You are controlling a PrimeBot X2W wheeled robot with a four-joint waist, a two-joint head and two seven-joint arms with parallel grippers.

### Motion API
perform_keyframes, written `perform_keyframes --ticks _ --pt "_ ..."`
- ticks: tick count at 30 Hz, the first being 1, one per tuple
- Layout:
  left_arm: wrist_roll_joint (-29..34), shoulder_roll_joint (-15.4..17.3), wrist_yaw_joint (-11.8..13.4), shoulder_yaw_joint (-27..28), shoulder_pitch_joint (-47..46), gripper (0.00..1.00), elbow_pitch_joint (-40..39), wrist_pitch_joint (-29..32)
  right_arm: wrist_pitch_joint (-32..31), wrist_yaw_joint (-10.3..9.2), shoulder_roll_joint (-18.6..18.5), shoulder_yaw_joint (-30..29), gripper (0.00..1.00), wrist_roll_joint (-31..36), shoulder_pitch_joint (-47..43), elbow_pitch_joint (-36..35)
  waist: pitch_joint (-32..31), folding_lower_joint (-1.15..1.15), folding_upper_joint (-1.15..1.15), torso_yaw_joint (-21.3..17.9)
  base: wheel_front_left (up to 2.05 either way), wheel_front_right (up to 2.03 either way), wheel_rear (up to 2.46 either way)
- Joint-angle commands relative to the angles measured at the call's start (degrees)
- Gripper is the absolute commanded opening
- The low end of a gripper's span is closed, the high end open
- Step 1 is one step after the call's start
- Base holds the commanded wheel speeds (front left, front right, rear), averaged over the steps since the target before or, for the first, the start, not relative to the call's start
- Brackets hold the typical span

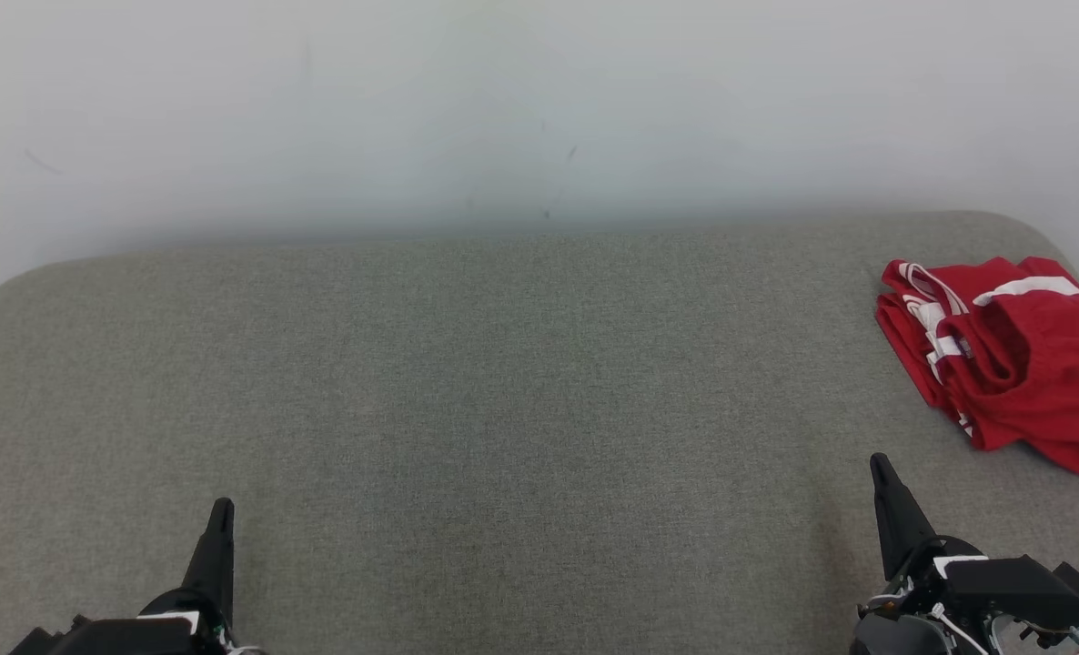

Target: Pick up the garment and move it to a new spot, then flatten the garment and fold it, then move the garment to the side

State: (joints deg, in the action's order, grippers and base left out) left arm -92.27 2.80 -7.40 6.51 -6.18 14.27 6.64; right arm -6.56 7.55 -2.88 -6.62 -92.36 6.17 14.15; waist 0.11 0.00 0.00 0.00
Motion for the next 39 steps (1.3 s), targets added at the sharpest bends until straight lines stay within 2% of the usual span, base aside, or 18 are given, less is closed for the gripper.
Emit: perform_keyframes --ticks 1,39 --pt "-0.23 0.15 -0.19 0.2 -0.49 0.0 -0.2 0.05 -0.2 -0.12 0.01 -0.01 0.0 -0.07 0.43 -0.14 0.0 0.0 0.0 0.0 0.0 0.0 0.0" --pt "-0.23 0.15 -0.19 0.2 -0.49 0.0 -0.2 0.05 -0.19 -0.12 0.01 0.0 0.0 -0.07 0.43 -0.14 0.0 0.0 0.0 0.0 0.0 0.0 0.0"
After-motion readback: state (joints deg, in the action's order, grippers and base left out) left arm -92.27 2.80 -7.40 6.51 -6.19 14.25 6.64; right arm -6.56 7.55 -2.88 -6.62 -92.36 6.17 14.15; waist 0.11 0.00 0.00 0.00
